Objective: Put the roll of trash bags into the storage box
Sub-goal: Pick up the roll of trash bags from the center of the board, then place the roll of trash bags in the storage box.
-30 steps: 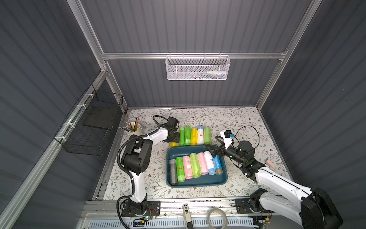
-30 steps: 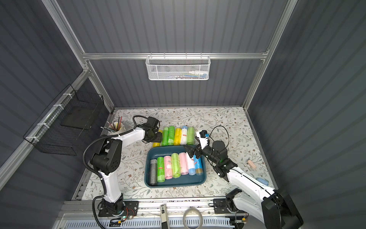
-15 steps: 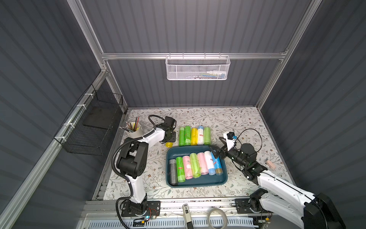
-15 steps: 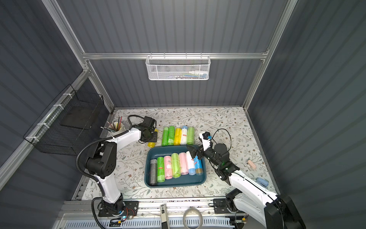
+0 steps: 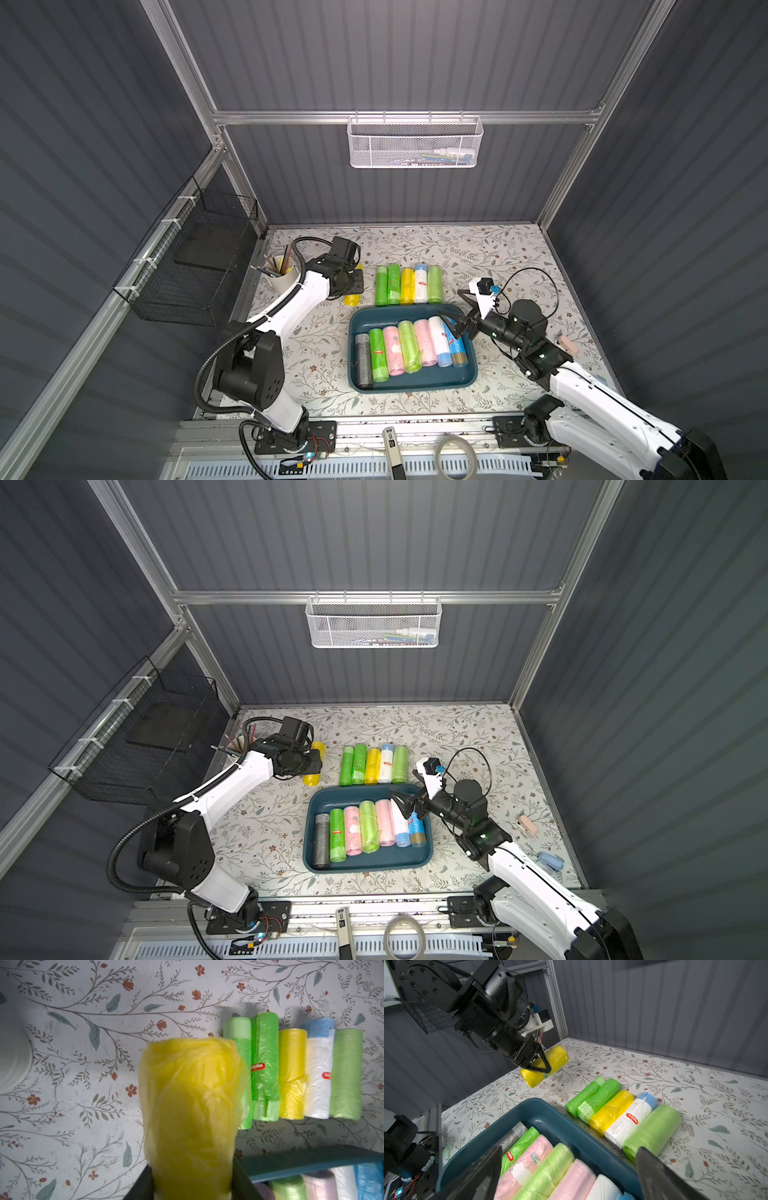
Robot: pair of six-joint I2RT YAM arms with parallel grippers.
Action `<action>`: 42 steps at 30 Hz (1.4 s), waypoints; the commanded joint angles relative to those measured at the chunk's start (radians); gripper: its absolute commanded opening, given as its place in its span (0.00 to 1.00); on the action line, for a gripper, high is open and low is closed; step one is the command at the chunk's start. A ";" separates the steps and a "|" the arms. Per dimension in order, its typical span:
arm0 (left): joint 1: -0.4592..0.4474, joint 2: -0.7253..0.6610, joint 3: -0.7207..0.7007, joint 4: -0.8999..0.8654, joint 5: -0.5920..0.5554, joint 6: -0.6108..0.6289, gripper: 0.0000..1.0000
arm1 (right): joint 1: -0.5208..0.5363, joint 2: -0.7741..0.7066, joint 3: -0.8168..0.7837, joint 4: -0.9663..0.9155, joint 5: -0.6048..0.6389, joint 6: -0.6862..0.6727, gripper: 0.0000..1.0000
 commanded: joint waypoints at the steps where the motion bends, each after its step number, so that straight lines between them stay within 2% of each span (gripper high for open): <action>1: 0.004 -0.074 0.008 -0.077 0.091 -0.044 0.45 | -0.003 -0.040 -0.001 -0.049 -0.033 -0.025 0.99; 6: -0.002 -0.156 -0.055 -0.062 0.170 -0.098 0.44 | -0.003 -0.064 -0.036 -0.025 -0.071 -0.032 0.99; 12: -0.037 -0.249 -0.139 -0.017 0.194 -0.195 0.44 | -0.002 -0.084 -0.072 0.028 -0.114 -0.043 0.99; 16: -0.115 -0.323 -0.190 -0.012 0.175 -0.260 0.44 | 0.009 -0.097 -0.076 0.018 -0.154 -0.075 0.99; 23: -0.214 -0.383 -0.299 0.064 0.171 -0.360 0.45 | 0.041 -0.139 -0.068 -0.067 -0.132 -0.125 0.99; 28: -0.280 -0.414 -0.348 0.084 0.131 -0.417 0.45 | 0.046 -0.128 -0.058 -0.083 -0.171 -0.121 0.99; 35: -0.384 -0.481 -0.410 0.087 0.037 -0.481 0.45 | 0.053 -0.134 -0.069 -0.072 -0.163 -0.117 0.99; 42: -0.432 -0.499 -0.475 0.090 -0.026 -0.527 0.45 | 0.054 -0.126 -0.067 -0.069 -0.162 -0.115 0.99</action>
